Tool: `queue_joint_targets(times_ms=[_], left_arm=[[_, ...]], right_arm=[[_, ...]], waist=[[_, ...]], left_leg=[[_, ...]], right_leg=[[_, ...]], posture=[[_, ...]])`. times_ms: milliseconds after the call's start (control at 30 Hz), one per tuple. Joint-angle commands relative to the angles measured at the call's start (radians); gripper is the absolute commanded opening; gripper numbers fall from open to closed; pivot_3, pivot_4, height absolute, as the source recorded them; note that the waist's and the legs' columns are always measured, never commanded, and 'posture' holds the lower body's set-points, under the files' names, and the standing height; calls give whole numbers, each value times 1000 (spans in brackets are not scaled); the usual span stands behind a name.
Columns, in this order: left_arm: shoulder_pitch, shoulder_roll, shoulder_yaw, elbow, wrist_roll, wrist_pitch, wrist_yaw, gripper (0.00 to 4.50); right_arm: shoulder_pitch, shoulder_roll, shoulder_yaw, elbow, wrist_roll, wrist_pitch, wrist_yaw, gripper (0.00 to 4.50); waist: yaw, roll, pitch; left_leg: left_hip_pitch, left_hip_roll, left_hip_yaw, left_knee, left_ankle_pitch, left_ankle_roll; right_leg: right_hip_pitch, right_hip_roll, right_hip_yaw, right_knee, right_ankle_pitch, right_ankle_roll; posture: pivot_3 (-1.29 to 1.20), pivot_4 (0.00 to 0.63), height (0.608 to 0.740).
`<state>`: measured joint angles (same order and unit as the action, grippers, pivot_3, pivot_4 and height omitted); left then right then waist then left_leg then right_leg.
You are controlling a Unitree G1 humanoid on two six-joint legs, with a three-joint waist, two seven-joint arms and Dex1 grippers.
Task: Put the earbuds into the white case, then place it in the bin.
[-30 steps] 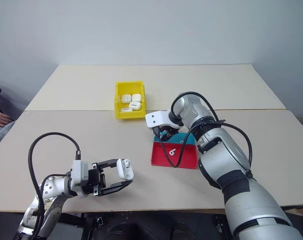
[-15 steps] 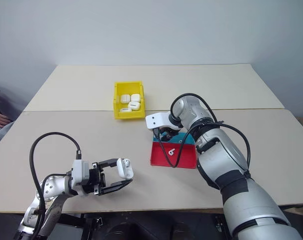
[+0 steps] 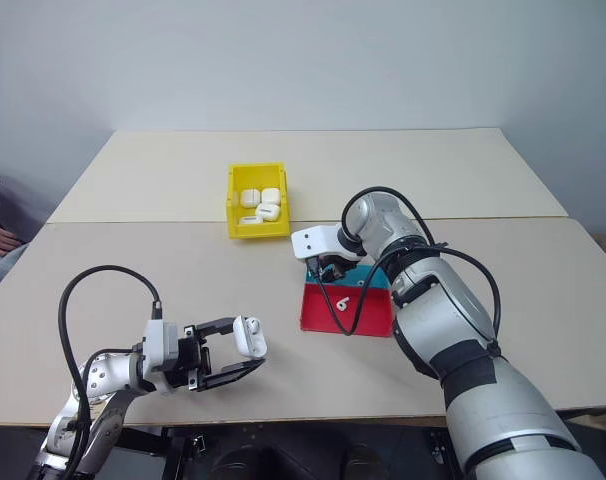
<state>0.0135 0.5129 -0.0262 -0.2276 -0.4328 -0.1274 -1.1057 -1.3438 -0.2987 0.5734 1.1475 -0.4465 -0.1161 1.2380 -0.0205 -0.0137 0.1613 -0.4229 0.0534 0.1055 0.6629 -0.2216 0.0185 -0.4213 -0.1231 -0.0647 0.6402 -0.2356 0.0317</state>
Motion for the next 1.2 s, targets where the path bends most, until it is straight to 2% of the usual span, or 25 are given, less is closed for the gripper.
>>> queue_joint_targets(times_ms=[33,167,233,667,733,1200], left_arm=[[3,5,-5,-41,-1,-11,7,2750],[1,4,-7,-37,1,-15,9,2750],[0,5,-8,-38,2,-12,12,2750],[-5,13,-18,-28,16,-16,25,2750],[-6,13,-19,-27,15,-17,23,2750],[-20,10,-25,-28,14,-13,22,2750]], right_arm=[[-14,6,-15,1,-3,-13,-2,1932],[-14,11,-16,2,-6,-18,-5,1932],[-13,11,-14,0,-8,-24,-2,1577],[-11,10,-9,4,-23,-26,-13,1577],[-10,10,-9,5,-26,-27,-15,1216],[-8,-4,-41,-20,-2,-15,-10,1216]], waist=[[0,0,0],[-1,0,0],[-2,0,0],[-3,0,0],[-3,0,0],[-3,0,0]], left_leg=[[0,0,0,0,0,0],[0,0,0,0,0,0],[1,0,0,0,0,0],[1,0,0,0,0,0],[1,0,0,0,0,0],[1,0,0,0,0,0]], right_leg=[[0,0,0,0,0,0],[0,0,0,0,0,0],[0,0,0,0,0,0],[0,0,0,0,0,0],[0,0,0,0,0,0],[0,0,0,0,0,0]], posture=[[0,150,740],[0,150,740],[0,150,740],[0,150,740],[0,150,740],[0,150,740]])
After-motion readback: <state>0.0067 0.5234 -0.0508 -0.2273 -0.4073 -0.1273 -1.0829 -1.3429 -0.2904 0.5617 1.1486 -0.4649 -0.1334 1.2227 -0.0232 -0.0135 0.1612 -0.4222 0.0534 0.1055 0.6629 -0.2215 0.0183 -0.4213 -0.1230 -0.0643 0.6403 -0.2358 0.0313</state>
